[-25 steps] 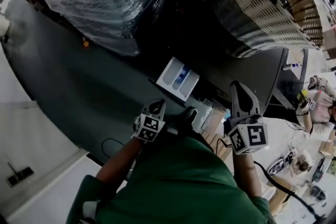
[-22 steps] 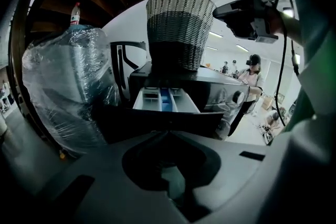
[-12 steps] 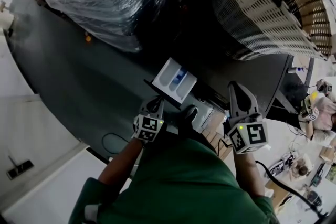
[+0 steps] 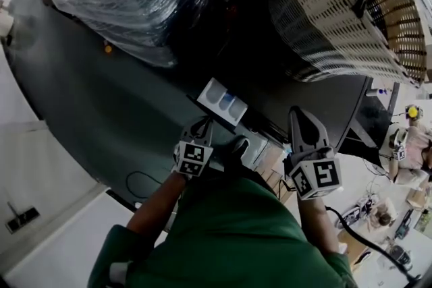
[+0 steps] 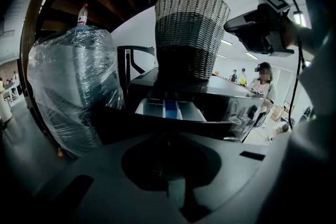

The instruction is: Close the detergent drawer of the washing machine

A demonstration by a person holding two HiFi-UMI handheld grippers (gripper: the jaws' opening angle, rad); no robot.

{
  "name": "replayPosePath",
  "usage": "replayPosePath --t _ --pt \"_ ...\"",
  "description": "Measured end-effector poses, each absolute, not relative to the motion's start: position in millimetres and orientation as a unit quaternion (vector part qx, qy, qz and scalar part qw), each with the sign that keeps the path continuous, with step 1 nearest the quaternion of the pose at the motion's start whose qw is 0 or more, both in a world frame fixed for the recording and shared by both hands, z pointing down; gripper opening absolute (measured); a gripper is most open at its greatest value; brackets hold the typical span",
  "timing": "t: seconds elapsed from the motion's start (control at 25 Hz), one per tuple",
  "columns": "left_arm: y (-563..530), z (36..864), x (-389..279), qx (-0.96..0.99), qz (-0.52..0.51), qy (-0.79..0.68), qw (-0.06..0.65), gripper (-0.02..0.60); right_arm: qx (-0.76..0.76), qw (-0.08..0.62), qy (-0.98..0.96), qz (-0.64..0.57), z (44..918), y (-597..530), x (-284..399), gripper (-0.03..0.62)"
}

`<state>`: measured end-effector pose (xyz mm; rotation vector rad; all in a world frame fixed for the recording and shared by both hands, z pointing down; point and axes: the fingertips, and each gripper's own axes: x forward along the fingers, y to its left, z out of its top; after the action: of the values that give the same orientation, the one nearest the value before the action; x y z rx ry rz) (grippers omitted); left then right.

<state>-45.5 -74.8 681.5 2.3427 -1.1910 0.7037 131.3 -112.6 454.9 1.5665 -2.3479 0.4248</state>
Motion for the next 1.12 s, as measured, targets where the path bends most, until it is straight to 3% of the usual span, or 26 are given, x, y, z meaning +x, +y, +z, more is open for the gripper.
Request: replayPosePath --t 1.12 --pt "-159.4 681.8 10.3 0.859 0.255 -0.391 0.211 0.026 0.559 0.153 -0.796 0.173 469.9 -172.3 170.5 0.021"
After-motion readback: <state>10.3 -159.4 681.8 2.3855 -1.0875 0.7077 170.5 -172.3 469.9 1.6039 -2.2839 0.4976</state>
